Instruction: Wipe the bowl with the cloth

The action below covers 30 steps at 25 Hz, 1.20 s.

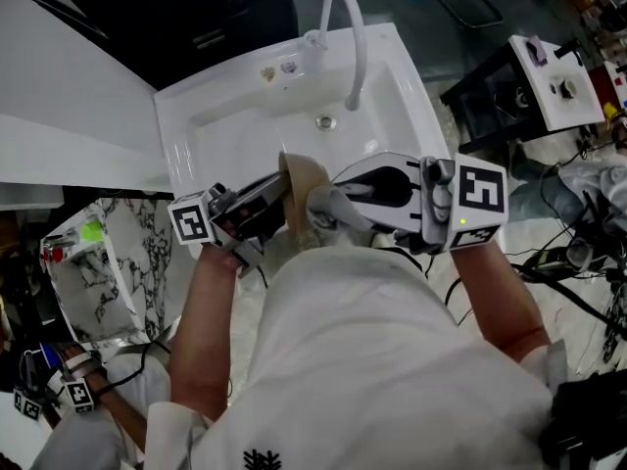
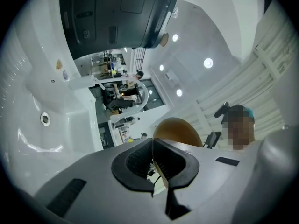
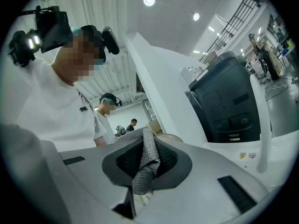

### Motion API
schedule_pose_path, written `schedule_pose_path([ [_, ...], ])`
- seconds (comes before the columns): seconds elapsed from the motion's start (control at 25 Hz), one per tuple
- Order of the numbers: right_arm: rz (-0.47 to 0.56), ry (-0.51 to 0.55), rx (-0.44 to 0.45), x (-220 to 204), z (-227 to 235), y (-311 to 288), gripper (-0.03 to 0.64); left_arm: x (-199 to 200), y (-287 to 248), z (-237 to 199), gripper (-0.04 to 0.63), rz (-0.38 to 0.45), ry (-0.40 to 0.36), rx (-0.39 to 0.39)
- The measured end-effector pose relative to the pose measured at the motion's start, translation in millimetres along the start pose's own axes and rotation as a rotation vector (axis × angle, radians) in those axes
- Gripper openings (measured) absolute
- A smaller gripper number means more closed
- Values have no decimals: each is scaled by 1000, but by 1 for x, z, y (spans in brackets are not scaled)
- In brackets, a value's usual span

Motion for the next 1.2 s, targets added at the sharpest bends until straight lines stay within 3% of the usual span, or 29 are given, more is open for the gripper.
schedule_pose_path([
  [0.48,32,-29,-113,1,29,5,36,-8,-7,18,20,-90,-47,-56],
  [0.8,-10,-104,-173,-29,47,4,35,-5,-12,33,20,-81,-70,-102],
  [1.2,-83,-193,-98,-67,35,-13,35,23,-8,33,20,-1,-122,-39],
])
Point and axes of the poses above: the fingertips, and each gripper's own axes: y backward along the fingers, z to its right, x out of its top, the point moved 6 cm from there along y, backward along the fingers, and after that the axes turned 3 degrees about x, right-handed, at the moved point
